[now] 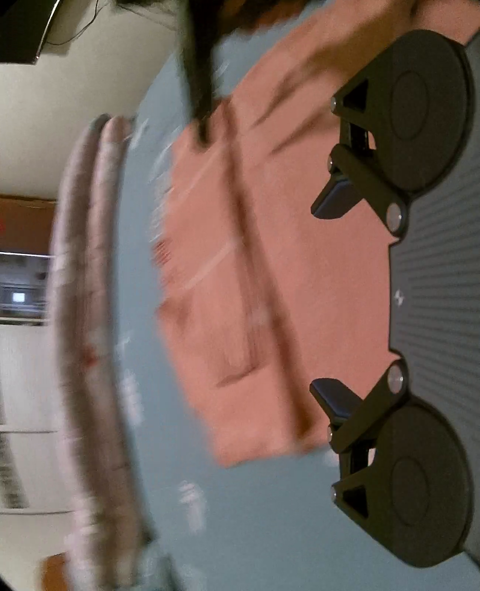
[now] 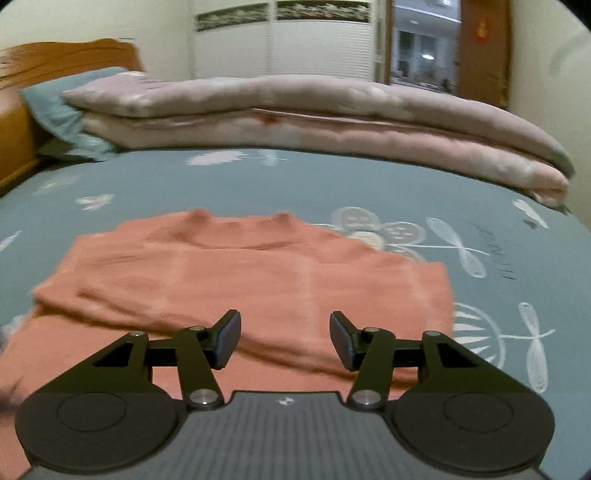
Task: Fold clothes
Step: 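Move both open tools back over the folded sweater toward its hem, then lower both open tools toward the ribbed hem of the sweater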
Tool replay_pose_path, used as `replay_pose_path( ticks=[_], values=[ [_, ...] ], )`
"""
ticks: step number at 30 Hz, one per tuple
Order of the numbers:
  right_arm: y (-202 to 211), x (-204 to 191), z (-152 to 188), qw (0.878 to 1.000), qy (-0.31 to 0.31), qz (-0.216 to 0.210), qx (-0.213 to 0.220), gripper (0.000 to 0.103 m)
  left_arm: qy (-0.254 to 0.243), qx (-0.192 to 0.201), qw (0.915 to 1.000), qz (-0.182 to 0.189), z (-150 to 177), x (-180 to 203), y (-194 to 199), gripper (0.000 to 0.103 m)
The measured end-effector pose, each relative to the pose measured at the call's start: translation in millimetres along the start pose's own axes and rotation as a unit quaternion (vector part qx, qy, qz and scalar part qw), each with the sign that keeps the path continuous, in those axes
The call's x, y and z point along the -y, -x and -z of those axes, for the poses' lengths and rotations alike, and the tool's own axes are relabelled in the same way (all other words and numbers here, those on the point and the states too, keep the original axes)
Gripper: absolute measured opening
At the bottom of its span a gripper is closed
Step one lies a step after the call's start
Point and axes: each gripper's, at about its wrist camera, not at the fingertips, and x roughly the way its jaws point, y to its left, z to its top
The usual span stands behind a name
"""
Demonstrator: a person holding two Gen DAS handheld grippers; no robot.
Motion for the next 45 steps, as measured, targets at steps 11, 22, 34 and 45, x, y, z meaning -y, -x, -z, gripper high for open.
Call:
replay_pose_path(
  ticks=[11,22,34,45],
  values=[
    [40.0,-12.5,28.2,0.999,-0.016,-0.029,-0.007,0.065,0.021,-0.019,0.9995,-0.013,-4.4,-39.3,-53.5,0.094],
    [73.5,-0.6,57.0,0.997,-0.054,-0.037,-0.037,0.065,0.072,-0.054,0.9923,0.085,-4.1,7.7,14.3,0.095],
    [94.0,-8.0,110.5,0.990,-0.050,-0.058,-0.115,0.071,0.062,-0.165,0.9814,0.076,69.3,69.5,29.9,0.099],
    [118.7,-10.6,133.9,0.988,-0.034,-0.055,-0.141,0.081,-0.020,-0.160,0.9850,0.061,76.9,104.5,57.6,0.102]
  ],
)
